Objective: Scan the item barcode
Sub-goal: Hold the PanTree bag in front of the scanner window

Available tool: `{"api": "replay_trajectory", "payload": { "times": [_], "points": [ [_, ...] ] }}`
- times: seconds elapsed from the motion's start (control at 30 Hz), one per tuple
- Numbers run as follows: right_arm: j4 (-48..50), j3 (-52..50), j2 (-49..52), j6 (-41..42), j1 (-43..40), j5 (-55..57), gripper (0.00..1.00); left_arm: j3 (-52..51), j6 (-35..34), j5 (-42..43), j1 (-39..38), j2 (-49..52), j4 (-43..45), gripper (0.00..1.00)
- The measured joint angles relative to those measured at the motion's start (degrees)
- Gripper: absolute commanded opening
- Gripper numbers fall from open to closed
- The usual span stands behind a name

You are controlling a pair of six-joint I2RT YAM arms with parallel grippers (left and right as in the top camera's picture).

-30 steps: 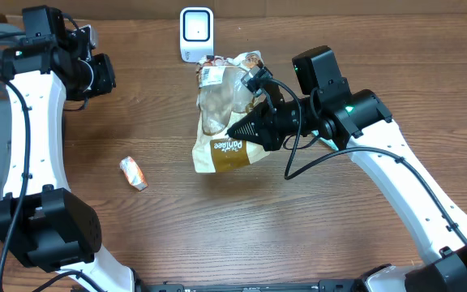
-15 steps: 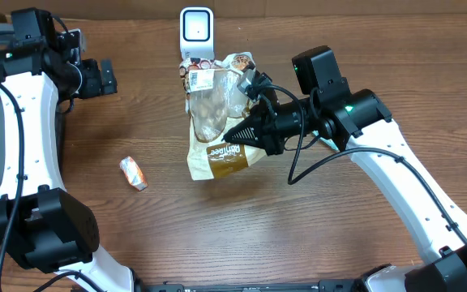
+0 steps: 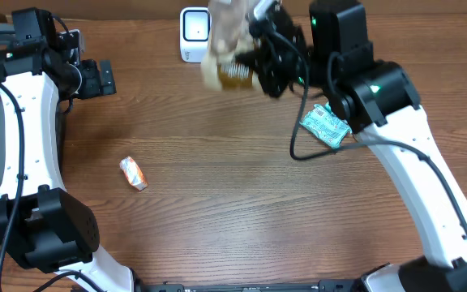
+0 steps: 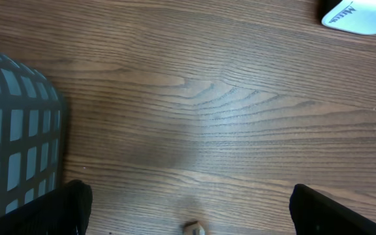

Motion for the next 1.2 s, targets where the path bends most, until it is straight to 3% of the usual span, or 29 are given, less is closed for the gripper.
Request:
{"api": "replay_trajectory", "payload": {
  "times": [0.3,0.77,0.97,1.2],
  "points": [
    [16.0,0.1,14.2,-16.2,0.0,23.1,0.04,0.0,0.0,-0.1,0.0,0.0,0.0,1.00],
    [50.5,0.0,35.8,-54.8,4.4,47.8,0.04,0.0,0.0,-0.1,0.0,0.0,-0.1,1.00],
    [53.2,0.0,42.3,-64.5,5.8,49.7,0.04,0.0,0.0,-0.1,0.0,0.0,-0.1,1.00],
    [53.4,0.0,44.3,-67.5,5.9,51.8,0.04,0.0,0.0,-0.1,0.0,0.0,-0.1,1.00]
  ]
}}
